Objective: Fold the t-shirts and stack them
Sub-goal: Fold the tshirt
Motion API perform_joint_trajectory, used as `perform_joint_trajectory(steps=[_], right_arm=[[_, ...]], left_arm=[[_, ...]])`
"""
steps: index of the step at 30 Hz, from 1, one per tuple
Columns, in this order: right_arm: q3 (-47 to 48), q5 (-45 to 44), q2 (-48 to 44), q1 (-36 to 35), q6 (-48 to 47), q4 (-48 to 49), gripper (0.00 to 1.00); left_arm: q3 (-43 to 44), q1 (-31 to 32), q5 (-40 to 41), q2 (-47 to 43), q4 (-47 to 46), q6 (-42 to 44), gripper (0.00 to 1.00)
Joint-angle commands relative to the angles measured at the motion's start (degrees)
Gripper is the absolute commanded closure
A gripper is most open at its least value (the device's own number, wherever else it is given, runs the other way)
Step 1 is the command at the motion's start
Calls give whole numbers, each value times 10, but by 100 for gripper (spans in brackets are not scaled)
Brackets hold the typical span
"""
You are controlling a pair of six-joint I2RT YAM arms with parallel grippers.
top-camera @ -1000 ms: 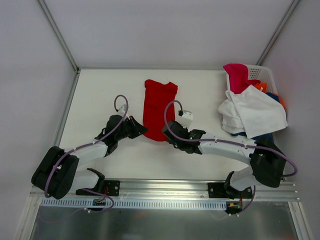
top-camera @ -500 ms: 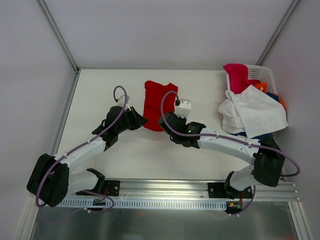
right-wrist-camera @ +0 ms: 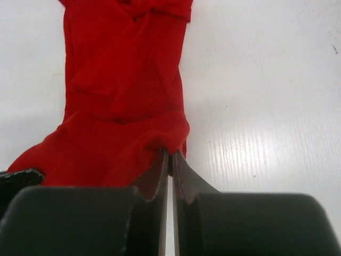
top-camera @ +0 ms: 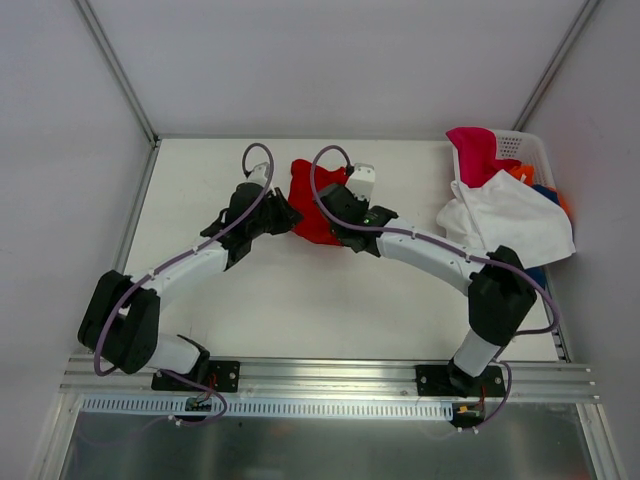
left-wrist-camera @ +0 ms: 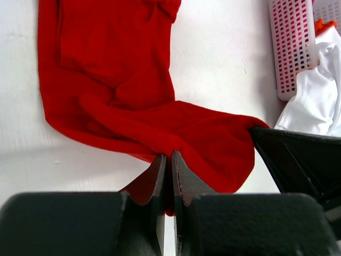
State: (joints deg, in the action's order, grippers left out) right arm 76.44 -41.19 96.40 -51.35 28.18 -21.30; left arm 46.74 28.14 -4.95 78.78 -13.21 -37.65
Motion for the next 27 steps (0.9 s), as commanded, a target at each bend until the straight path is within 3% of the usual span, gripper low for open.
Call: perform_joint_trajectory(steps=[1,18,27], right_arm=[[40,13,20,28,-36,18,99],[206,62,178,90,-136,57,100],[309,77,255,110,-153,57,100]], left_arm=[[47,-2,19,23,-5,28,100],[199,-48,20,173,-8,57,100],[278,-75,-20,255,-8,64,100]])
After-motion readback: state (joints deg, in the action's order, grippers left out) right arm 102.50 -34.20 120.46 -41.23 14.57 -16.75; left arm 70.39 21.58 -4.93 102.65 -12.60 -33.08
